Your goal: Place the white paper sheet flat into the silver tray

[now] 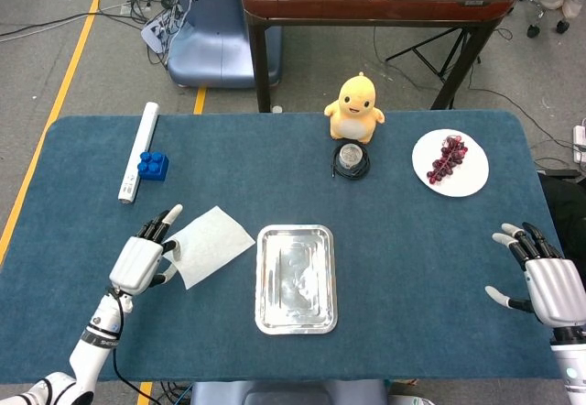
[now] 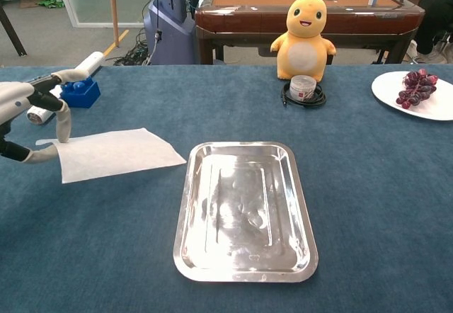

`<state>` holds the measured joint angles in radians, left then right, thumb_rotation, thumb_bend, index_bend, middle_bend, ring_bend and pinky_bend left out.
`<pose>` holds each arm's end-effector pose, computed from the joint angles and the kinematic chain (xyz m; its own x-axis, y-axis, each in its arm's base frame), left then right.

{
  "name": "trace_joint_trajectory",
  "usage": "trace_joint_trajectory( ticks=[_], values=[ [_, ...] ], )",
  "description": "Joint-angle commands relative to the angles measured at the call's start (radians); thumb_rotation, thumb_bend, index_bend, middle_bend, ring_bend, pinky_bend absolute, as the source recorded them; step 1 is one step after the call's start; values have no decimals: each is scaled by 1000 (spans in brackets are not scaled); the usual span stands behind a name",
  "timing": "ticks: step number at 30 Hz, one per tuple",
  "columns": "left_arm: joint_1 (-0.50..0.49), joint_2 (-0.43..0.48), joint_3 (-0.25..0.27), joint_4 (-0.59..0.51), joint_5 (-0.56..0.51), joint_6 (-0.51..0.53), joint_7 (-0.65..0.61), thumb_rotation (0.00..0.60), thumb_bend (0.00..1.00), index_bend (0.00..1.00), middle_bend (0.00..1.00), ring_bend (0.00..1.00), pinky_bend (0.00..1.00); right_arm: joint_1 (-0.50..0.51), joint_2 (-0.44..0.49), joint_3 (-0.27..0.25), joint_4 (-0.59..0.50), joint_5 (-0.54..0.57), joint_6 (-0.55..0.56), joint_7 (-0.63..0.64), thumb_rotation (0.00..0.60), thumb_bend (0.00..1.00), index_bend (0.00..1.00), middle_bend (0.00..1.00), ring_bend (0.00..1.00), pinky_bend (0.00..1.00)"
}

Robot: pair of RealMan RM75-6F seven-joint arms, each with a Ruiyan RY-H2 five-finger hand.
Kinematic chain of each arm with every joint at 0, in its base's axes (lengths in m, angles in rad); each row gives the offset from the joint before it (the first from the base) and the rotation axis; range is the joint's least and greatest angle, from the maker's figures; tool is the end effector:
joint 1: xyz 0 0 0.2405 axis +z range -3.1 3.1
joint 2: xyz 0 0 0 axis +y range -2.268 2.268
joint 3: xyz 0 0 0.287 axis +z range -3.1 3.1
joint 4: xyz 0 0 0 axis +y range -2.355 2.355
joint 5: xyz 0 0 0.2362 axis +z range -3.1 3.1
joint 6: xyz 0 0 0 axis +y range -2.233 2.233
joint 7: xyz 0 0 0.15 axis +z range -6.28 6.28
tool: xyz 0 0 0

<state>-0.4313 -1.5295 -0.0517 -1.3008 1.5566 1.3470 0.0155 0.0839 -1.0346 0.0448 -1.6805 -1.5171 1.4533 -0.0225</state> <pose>-0.2703 0.2999 0.0043 0.3548 0.0276 0.9345 0.8710 -0.3730 -0.3197 -0.3408 -0.1892 0.1653 0.4323 -0.0377 0.9009 -0.9017 -0.0286 0.4315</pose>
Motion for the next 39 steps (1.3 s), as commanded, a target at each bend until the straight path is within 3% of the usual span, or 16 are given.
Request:
trace_joint_trajectory(
  ticks=[1,7,23,35,39],
  values=[
    [8,17,-3,-26,10,22,-14,600,477,661,18,0,168,0,0,0,0,0,0,0,600,28,248,189,84,297],
    [16,29,-14,-67,10,45,-21,600,517,679,45,0,173,0,0,0,-1,-1,0,-2,600,27,248,189,84,297],
    [21,20,-101,-186,-124,19,58,600,620,714,93,0,195,0,0,0,0,1,-1,1,600,28,248,189,84,297],
    [-26,23,-108,-238,-56,5,55,600,618,712,94,0,196,2,-1,1,1,3,-5,1,600,27,248,189,84,297],
    [-59,31,-100,-219,-14,-25,18,600,616,706,68,0,152,2,0,1,2,2,-4,4,600,27,248,189,84,297]
  ],
)
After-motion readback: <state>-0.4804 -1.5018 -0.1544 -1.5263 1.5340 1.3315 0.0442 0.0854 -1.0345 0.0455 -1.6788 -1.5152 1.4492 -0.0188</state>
